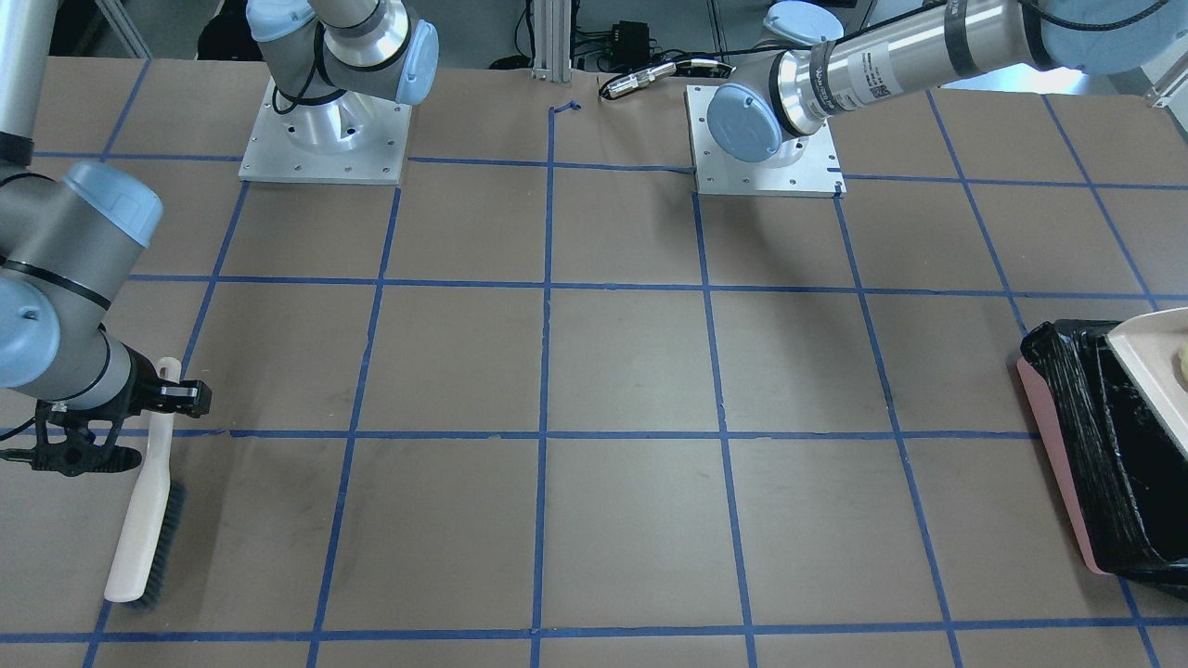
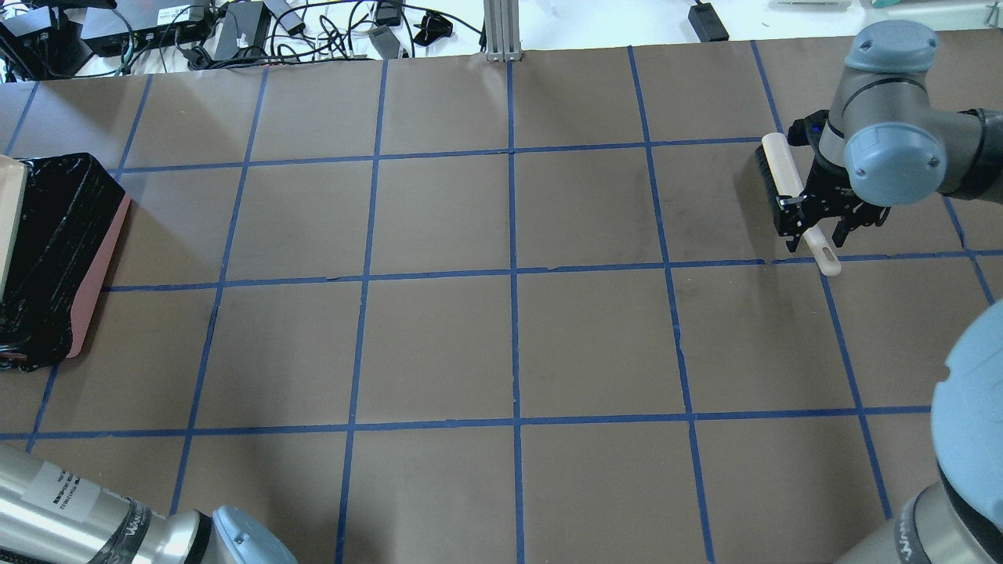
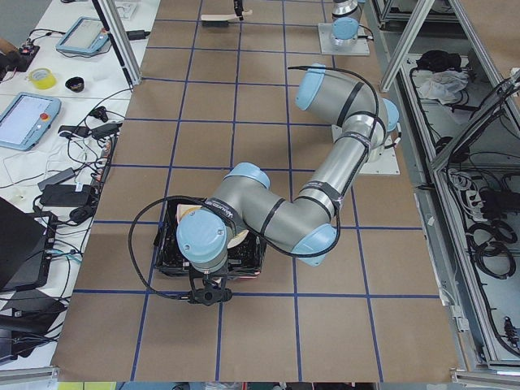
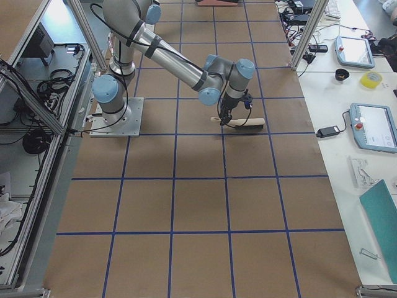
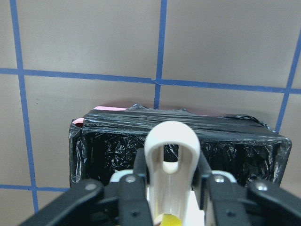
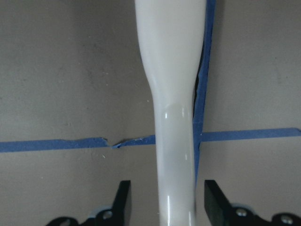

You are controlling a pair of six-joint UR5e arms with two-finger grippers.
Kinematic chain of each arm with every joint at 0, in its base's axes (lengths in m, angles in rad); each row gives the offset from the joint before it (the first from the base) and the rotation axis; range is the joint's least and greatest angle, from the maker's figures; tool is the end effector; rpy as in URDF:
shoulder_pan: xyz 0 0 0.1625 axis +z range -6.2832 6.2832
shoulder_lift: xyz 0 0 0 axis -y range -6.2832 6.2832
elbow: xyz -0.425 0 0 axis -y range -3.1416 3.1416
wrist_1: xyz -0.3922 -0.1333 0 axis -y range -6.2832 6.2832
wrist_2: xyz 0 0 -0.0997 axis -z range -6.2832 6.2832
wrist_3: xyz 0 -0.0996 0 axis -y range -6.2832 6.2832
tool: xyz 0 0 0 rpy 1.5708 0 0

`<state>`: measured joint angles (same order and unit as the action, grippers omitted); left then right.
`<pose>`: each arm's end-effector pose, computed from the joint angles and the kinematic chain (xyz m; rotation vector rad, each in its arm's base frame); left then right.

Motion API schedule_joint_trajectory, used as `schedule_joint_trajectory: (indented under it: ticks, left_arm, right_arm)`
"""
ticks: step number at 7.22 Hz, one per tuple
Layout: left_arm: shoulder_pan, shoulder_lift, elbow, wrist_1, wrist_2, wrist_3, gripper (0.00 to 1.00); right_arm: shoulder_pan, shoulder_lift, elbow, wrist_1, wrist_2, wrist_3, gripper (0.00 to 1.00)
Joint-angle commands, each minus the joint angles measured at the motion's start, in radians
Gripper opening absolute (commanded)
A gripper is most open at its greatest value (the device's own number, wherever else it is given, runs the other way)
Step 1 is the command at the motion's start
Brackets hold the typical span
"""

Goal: Sweep and dump trash into bin
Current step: 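Tip the dustpan over the bin with the left gripper while the right lowers the brush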

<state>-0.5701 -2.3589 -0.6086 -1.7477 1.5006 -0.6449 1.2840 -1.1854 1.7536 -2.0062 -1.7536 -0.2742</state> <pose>0.5868 -0.5429 0.4305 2.2520 -2.0894 0.0148 -0.0525 -0.5852 0.2350 -0.0006 -2.9911 -0.2670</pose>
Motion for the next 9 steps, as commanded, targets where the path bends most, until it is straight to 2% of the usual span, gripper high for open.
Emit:
schedule_joint_trajectory:
  ticks: [1, 2, 3, 4, 5, 6, 7, 8, 9]
  left_arm:
    - [0.001, -0.002, 0.012, 0.046, -0.01, 0.002, 0.0]
    - [0.001, -0.003, -0.003, 0.112, -0.01, 0.002, 0.0]
    - [0.001, -0.002, -0.016, 0.16, -0.008, 0.008, 0.0]
    - [0.001, 0.004, -0.029, 0.209, -0.002, 0.01, 0.0]
    - [-0.007, 0.019, -0.071, 0.306, -0.011, 0.01, 0.0]
    - [-0.007, 0.024, -0.123, 0.395, -0.01, 0.023, 0.0]
    - [-0.01, 0.042, -0.155, 0.442, 0.001, 0.036, 0.0]
    - [-0.016, 0.073, -0.174, 0.445, 0.007, 0.04, 0.0]
    - [-0.036, 0.099, -0.196, 0.45, 0.054, 0.042, 0.0]
  right_arm:
    - [0.0, -0.058, -0.002, -0.036, 0.009, -0.011, 0.89]
    - [0.001, -0.101, -0.008, -0.036, 0.014, -0.01, 1.0]
    - [0.006, -0.146, -0.012, -0.025, 0.017, -0.01, 1.0]
    - [0.011, -0.17, -0.013, -0.005, 0.057, 0.003, 1.0]
    - [0.012, -0.198, -0.037, 0.08, 0.097, 0.003, 1.0]
    - [0.023, -0.262, -0.104, 0.241, 0.144, 0.004, 1.0]
    - [0.041, -0.27, -0.155, 0.313, 0.167, 0.012, 1.0]
    - [0.067, -0.273, -0.195, 0.332, 0.164, 0.013, 1.0]
    - [0.108, -0.273, -0.233, 0.39, 0.155, 0.044, 1.0]
